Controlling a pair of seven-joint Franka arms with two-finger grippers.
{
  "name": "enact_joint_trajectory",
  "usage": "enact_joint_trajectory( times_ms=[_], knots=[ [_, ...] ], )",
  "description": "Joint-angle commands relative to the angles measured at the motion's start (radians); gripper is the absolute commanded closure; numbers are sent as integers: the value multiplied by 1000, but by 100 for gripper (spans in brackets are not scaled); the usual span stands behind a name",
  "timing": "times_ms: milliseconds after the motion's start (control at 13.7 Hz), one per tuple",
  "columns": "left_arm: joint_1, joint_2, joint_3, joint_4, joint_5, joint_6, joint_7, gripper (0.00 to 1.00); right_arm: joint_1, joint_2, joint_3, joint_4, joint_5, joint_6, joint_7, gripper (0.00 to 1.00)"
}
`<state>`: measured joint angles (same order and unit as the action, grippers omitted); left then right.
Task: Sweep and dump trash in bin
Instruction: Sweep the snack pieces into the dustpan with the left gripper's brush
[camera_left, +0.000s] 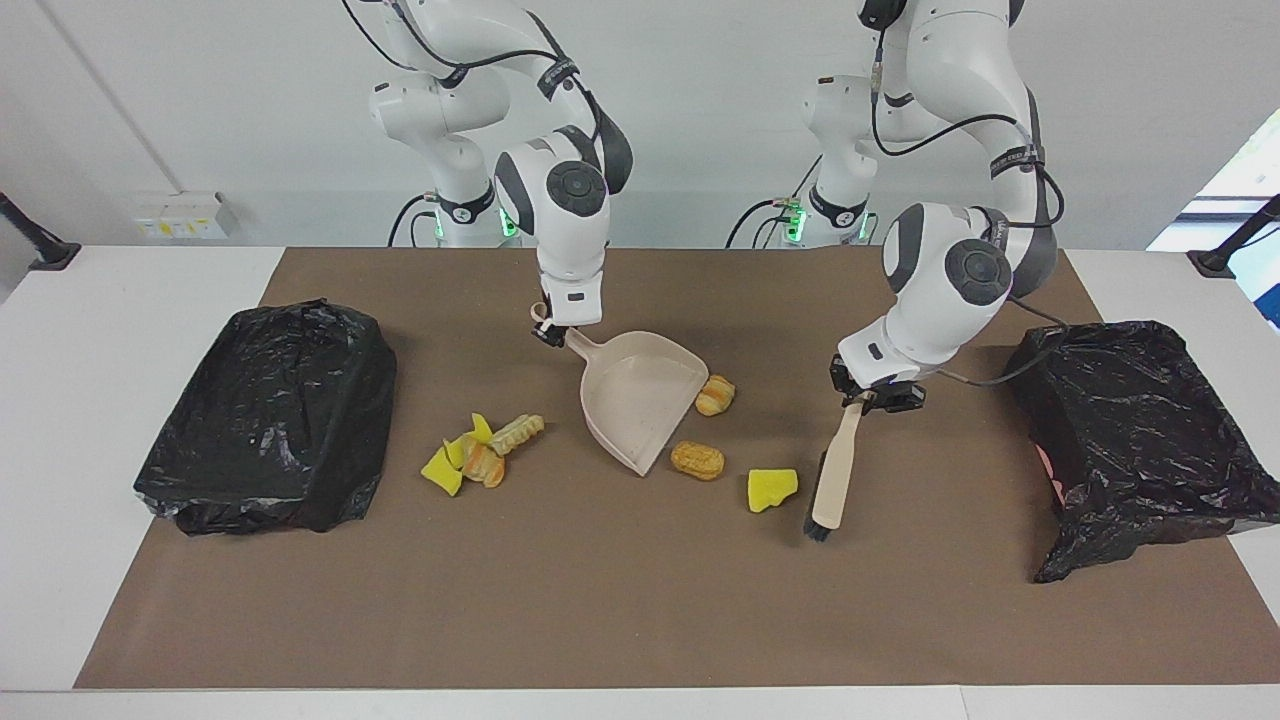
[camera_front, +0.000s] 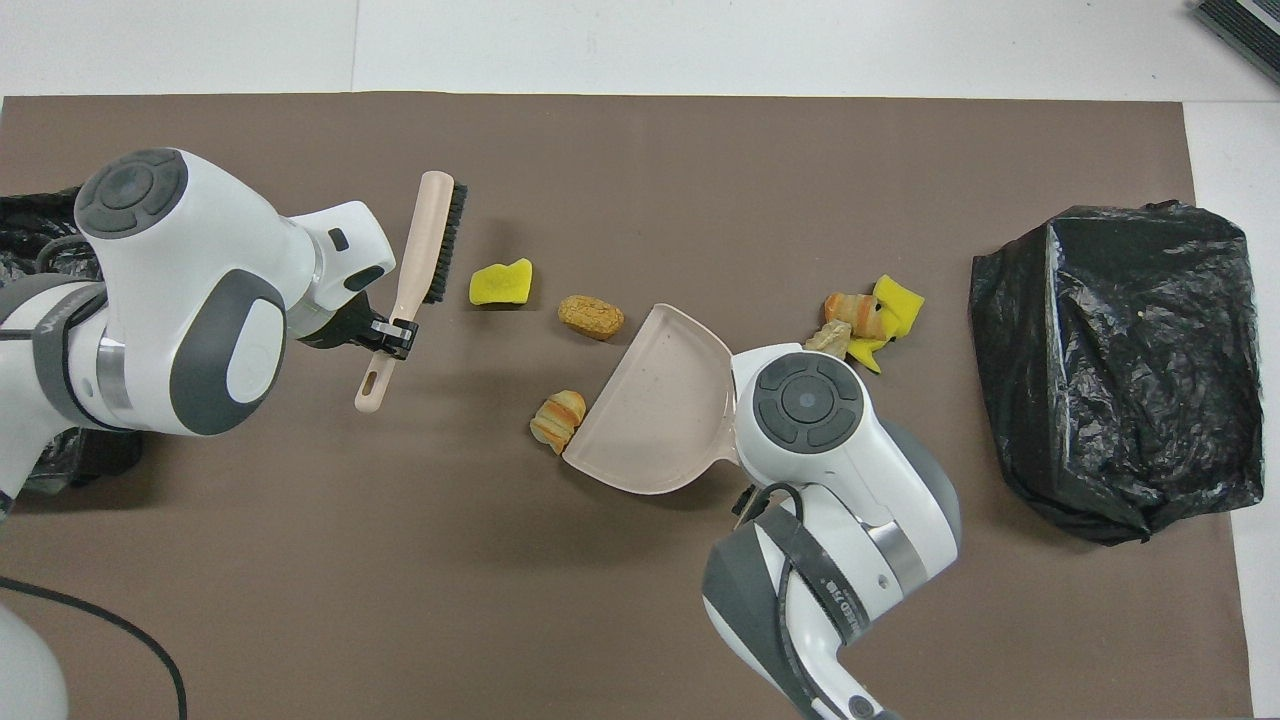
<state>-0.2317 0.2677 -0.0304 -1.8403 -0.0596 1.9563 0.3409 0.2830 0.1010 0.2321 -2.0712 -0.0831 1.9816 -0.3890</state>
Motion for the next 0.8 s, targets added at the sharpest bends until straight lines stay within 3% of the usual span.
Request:
enact_joint_trajectory(
  times_ms=[0, 438, 730],
  knots=[
    [-44, -54, -3, -89, 23, 6, 23, 100, -10, -21, 6, -18, -7, 16, 19, 100],
    [-242, -131, -10, -192, -6, 7, -8, 100, -10, -21, 6, -20, -6, 17, 19, 100],
    [-359, -153, -10, -185, -91, -49, -123, 100, -10, -21, 6, -20, -4, 17, 21, 100]
  ],
)
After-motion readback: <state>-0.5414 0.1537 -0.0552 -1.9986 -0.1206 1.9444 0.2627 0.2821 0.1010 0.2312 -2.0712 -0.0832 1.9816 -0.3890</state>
